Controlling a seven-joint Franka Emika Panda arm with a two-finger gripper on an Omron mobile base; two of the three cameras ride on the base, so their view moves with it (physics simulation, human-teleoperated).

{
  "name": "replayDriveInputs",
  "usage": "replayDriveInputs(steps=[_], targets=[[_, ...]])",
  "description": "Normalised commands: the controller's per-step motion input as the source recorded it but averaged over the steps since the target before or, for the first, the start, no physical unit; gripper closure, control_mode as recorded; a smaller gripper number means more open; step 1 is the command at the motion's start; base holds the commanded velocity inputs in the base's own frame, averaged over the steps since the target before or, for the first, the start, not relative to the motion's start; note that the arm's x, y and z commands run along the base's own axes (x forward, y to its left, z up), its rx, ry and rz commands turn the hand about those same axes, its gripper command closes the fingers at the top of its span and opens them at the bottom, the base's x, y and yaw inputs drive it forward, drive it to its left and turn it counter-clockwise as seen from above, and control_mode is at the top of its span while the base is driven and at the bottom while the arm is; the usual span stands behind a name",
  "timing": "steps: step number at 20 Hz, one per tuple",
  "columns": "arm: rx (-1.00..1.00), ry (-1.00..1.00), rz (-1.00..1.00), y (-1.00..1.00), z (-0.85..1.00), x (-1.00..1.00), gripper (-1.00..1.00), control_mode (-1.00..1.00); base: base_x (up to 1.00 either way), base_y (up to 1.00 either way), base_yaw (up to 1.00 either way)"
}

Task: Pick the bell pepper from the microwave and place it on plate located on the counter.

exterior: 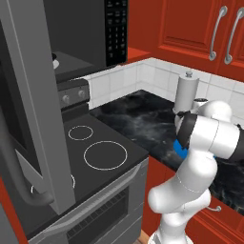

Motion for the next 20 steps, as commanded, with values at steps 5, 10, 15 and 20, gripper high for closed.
replayDriveInputs(steps=[5, 10, 15, 20], targets=[[0.0, 0.0, 0.0, 0.0, 0.0, 0.0, -1.0, -1.0, 0.0, 0.0, 0.0], [0.0, 0.0, 0.0, 0.0, 0.0, 0.0, -1.0, -1.0, 0.0, 0.0, 0.0], [0.0, 0.0, 0.0, -0.02, 0.0, 0.0, -1.0, -1.0, 0.0, 0.0, 0.0], [0.0, -0.06, 0.0, -0.07, 0.48, -0.11, -1.0, -1.0, 0.0, 0.0, 0.0]])
